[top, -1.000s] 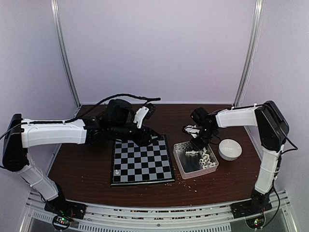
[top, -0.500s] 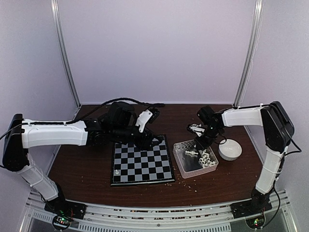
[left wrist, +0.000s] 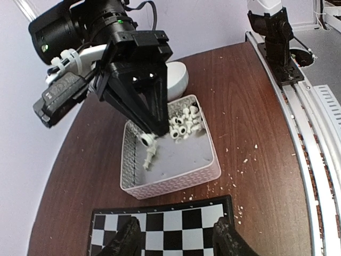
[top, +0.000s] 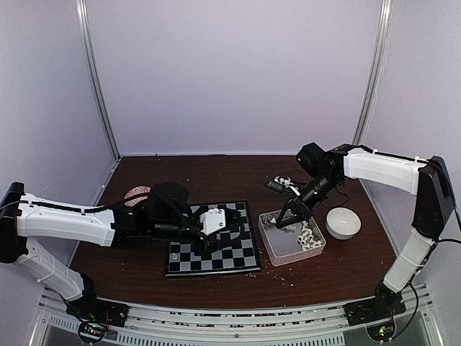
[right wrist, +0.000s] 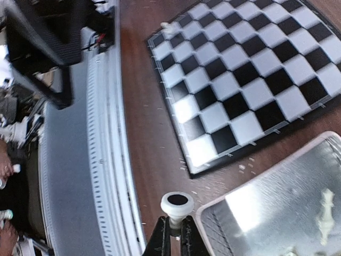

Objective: Set up the chess pieces on the board
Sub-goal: Pick up the chess piece from the storage box.

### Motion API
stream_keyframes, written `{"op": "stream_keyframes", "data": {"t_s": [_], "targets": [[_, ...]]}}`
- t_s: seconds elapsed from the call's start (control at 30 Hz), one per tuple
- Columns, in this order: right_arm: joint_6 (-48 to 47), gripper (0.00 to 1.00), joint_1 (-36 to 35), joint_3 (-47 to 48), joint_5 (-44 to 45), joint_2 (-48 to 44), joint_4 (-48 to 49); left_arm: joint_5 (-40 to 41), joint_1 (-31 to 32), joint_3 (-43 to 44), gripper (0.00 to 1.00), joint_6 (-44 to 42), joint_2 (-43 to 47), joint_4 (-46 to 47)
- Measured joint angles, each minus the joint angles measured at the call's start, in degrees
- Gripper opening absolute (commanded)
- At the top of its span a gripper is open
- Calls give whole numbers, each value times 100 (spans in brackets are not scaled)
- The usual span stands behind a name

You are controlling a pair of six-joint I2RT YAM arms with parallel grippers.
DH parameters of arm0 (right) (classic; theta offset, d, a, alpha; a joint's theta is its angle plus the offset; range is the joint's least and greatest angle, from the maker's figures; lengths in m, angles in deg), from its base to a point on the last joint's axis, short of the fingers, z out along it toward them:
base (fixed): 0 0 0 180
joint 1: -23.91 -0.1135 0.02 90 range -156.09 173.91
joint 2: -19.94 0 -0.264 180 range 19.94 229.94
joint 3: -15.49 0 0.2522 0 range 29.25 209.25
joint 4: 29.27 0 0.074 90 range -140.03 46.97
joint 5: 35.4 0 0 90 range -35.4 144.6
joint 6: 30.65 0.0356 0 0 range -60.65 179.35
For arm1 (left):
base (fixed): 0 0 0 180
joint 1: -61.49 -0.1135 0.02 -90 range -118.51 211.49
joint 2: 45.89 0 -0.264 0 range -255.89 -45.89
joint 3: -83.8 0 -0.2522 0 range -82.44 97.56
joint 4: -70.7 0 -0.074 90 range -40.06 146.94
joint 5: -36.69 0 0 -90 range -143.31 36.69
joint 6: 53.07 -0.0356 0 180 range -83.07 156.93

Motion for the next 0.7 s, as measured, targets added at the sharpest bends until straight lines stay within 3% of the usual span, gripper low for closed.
{"op": "stream_keyframes", "data": {"t_s": [0.4, 0.7], "targets": [[-2441, 0, -1137, 1425, -1486, 870, -2990, -339, 479, 688, 41, -1292, -315, 221], [-2924, 0, -1147, 1506, -1670, 984, -3679, -389, 723, 898, 41, -1755, -527, -136]]}}
